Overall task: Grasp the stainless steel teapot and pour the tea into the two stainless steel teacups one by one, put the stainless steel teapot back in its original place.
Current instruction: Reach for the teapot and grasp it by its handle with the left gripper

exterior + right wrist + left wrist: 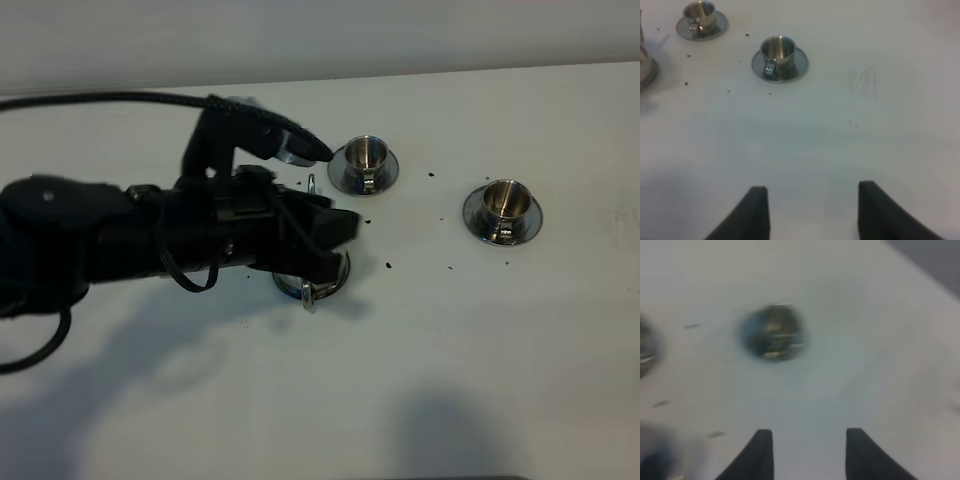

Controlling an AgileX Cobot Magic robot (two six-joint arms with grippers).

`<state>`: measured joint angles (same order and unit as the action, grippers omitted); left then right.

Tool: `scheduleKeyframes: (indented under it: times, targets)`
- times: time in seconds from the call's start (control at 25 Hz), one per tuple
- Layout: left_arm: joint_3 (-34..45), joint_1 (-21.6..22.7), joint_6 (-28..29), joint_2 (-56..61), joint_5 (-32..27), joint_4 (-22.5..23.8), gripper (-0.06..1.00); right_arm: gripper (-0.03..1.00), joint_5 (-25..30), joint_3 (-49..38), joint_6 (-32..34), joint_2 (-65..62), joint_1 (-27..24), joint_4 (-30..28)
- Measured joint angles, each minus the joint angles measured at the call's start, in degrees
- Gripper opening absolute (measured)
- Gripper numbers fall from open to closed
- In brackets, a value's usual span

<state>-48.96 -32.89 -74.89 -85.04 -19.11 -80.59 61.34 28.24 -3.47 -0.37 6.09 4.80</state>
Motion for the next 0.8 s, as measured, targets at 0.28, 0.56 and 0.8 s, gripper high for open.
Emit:
scheduleKeyframes:
  times: [0.28, 0.56, 0.8]
  targets:
    - [-14.6, -0.4, 34.5, -1.9, -23.9, 34.9, 0.38, 0.40, 0.0, 0.0, 0.0, 0.0, 0.0, 0.1]
    - [-26.4, -0.4, 69.9, -4.2, -37.8, 66.3, 0.38, 0.40, 0.0, 0.0, 0.0, 0.0, 0.0, 0.1]
    - [-31.7, -0.4, 84.4, -12.7, -43.8, 73.3, 0.38, 0.40, 0.0, 0.0, 0.0, 0.0, 0.0, 0.1]
